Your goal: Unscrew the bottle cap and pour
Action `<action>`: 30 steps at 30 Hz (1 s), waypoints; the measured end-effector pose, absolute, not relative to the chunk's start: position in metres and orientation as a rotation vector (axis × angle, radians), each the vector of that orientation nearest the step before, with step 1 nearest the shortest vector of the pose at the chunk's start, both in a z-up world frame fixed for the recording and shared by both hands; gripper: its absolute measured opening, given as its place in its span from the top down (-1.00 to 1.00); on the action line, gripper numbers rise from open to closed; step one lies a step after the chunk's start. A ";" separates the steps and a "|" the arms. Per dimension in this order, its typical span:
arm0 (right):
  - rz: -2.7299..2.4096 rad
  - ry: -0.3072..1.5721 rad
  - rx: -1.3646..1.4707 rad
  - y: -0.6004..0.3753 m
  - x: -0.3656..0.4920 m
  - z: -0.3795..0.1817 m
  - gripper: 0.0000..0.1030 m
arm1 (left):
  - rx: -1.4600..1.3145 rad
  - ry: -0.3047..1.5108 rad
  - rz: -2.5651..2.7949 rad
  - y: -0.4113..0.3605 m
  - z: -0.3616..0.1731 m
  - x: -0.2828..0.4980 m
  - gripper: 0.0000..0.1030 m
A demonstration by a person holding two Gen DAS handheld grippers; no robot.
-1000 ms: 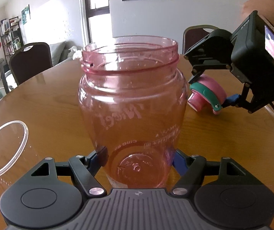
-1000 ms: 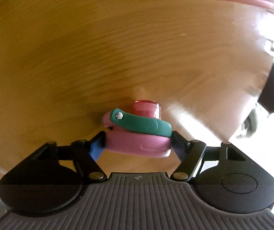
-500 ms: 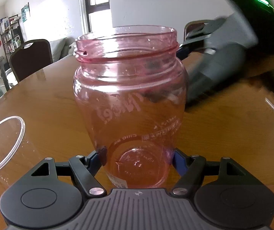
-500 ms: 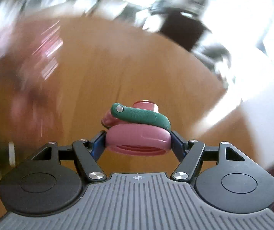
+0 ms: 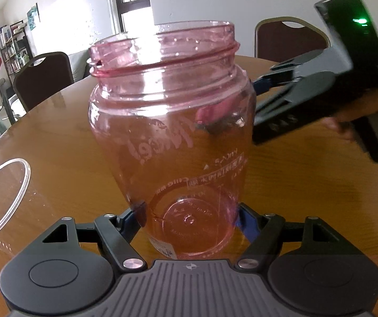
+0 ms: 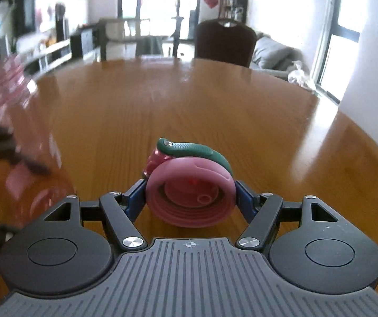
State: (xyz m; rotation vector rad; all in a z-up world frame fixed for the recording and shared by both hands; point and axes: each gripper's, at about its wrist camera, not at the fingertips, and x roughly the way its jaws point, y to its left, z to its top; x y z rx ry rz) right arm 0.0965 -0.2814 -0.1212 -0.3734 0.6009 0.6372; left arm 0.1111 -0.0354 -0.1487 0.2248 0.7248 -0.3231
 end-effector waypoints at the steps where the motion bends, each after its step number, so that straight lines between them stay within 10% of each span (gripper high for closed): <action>1: 0.637 0.610 -0.391 -0.283 0.094 -0.122 -0.40 | 0.226 0.725 -0.323 -0.035 -0.149 0.111 -0.43; 15: 0.448 0.674 -0.258 -0.337 -0.015 -0.144 -0.36 | 0.228 0.726 -0.324 -0.034 -0.154 0.110 -0.41; 20: 0.534 0.855 -0.287 -0.324 0.013 -0.120 -0.75 | 0.233 0.729 -0.331 -0.034 -0.155 0.112 -0.41; 30: 0.676 1.109 -0.303 -0.315 0.068 -0.075 -0.83 | 0.198 0.722 -0.336 -0.031 -0.160 0.105 -0.41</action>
